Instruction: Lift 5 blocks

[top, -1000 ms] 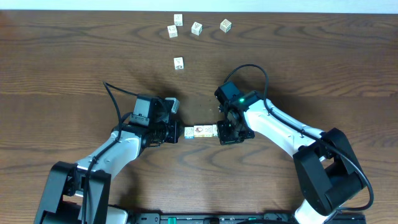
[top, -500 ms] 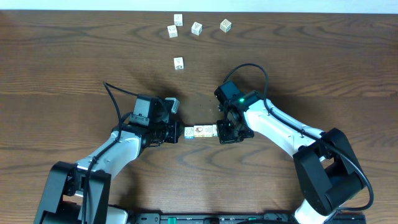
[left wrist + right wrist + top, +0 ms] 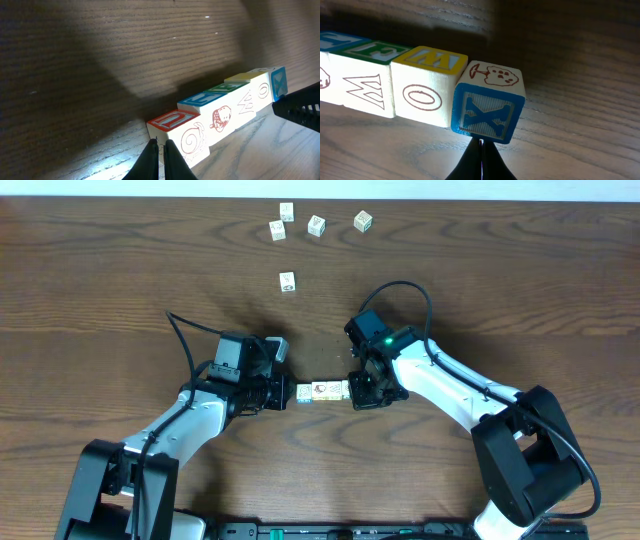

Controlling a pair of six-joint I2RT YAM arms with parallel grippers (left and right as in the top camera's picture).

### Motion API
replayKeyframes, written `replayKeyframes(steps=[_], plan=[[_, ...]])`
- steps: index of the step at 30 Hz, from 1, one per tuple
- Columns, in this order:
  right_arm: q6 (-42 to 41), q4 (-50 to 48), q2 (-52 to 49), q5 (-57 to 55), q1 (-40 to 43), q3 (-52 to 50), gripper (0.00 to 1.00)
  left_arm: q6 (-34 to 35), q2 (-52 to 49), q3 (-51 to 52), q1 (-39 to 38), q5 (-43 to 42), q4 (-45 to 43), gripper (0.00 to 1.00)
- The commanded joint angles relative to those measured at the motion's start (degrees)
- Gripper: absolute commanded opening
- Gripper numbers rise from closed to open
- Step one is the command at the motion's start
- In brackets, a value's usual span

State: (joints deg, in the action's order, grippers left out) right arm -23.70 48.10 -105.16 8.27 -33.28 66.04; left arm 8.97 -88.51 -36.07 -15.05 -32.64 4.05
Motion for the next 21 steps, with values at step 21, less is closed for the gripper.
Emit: replayKeyframes(steps=[21], plan=[[-3.17, 10.29, 0.04, -13.33, -0.28, 0.63, 0.01, -0.15, 0.09, 0.39, 0.20, 0.28, 0.55, 0.07]])
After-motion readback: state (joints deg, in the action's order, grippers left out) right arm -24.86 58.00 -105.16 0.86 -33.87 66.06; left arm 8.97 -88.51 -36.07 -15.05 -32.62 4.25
